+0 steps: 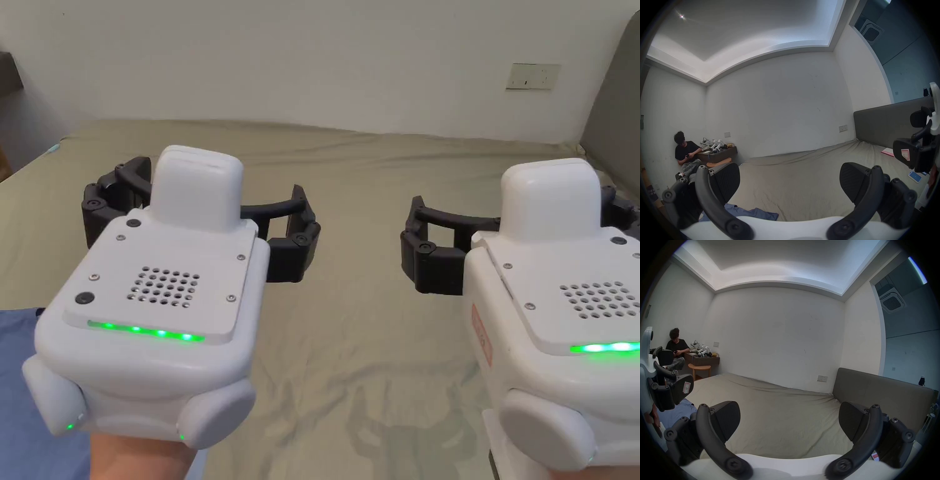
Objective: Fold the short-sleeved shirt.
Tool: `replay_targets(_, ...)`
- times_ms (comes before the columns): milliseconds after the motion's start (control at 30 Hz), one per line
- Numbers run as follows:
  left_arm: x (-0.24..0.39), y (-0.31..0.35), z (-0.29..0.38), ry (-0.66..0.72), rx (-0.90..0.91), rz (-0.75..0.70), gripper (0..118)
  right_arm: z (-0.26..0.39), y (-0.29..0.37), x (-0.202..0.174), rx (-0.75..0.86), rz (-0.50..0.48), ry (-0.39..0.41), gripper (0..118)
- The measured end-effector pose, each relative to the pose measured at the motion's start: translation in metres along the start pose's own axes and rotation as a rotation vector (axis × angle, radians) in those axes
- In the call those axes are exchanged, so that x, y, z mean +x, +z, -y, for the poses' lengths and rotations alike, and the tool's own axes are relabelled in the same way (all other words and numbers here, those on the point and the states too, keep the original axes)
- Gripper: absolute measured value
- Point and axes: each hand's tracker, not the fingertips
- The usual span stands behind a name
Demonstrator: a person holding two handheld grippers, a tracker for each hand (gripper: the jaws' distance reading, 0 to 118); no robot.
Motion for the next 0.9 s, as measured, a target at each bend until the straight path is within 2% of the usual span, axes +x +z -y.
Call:
replay_targets(567,-0.006,0.000,-0.002,0.017,-0.001,-0.007,118,-0.001,0.000,0.001,0.004,0.002,0.006,118)
replay_targets(700,-0.006,-0.001,0.000,0.019,-0.013,0.021,118,0.002,-0.004,-0.003,-0.015,-0.012,0.055,118)
replay_targets(733,-0.004,-0.001,0.001,-0.009,-0.009,0.022,118,0.003,-0.005,-0.005,-0.015,-0.012,0.100,118)
replay_targets(767,-0.001,-0.002,0.003,-0.074,0.002,0.016,118,0.005,-0.006,-0.008,-0.011,-0.009,0.182,118)
replay_targets(800,0.003,-0.003,0.006,-0.176,0.025,0.001,118,0.008,-0.006,-0.014,0.009,0.004,0.312,118)
replay_targets(833,0.009,-0.004,0.012,-0.323,0.058,-0.020,118,0.013,-0.006,-0.021,0.036,0.028,0.461,118)
replay_targets(900,0.026,-0.005,0.036,-0.703,0.150,-0.081,118,0.034,-0.004,-0.038,0.152,0.118,0.839,118)
